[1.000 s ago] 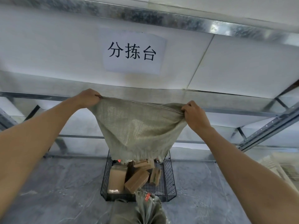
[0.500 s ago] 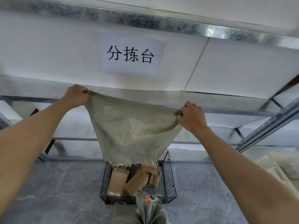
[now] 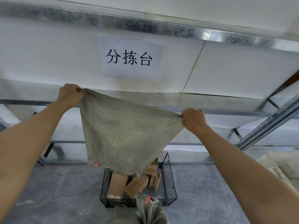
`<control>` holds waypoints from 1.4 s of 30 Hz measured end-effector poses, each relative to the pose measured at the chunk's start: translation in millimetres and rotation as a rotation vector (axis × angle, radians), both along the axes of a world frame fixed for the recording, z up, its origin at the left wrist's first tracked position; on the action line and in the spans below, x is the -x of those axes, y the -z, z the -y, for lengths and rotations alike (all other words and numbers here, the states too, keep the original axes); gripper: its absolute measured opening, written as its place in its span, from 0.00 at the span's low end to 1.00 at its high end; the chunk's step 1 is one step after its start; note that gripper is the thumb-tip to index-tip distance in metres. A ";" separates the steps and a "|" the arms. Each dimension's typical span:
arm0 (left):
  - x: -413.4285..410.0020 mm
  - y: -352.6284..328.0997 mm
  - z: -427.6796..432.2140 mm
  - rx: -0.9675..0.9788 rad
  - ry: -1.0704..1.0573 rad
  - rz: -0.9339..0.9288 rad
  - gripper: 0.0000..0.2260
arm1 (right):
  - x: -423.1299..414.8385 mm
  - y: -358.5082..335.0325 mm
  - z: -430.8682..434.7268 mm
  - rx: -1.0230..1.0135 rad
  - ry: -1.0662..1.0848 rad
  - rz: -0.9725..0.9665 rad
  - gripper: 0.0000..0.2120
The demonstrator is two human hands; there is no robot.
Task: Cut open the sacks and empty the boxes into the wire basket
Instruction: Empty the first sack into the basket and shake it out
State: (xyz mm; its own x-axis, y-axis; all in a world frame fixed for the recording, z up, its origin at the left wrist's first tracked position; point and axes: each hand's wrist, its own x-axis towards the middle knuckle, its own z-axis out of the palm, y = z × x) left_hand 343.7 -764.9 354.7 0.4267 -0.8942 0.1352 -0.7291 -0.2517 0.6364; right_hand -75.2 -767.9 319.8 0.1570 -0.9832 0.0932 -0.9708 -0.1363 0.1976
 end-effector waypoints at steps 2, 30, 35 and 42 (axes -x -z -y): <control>-4.9 -0.3 -1.6 0.018 -0.048 -0.099 0.10 | 4.1 2.9 1.8 -0.050 0.046 0.333 0.12; -26.1 7.5 0.9 0.103 -0.192 -0.486 0.07 | 6.3 -30.8 13.5 -0.230 0.551 1.557 0.07; -32.2 6.6 3.1 0.098 -0.202 -0.442 0.09 | 4.4 -35.9 12.7 -0.394 0.507 1.563 0.12; -30.5 -5.1 5.7 0.002 -0.179 -0.345 0.07 | -2.0 -23.4 35.2 -0.187 0.661 1.489 0.07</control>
State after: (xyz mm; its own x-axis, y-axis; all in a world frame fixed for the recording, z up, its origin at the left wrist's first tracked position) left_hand 374.2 -770.7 359.8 0.5965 -0.8015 -0.0418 -0.4166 -0.3537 0.8375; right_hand -73.2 -803.0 343.2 -0.3840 -0.8534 -0.3523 -0.1751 0.4420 -0.8797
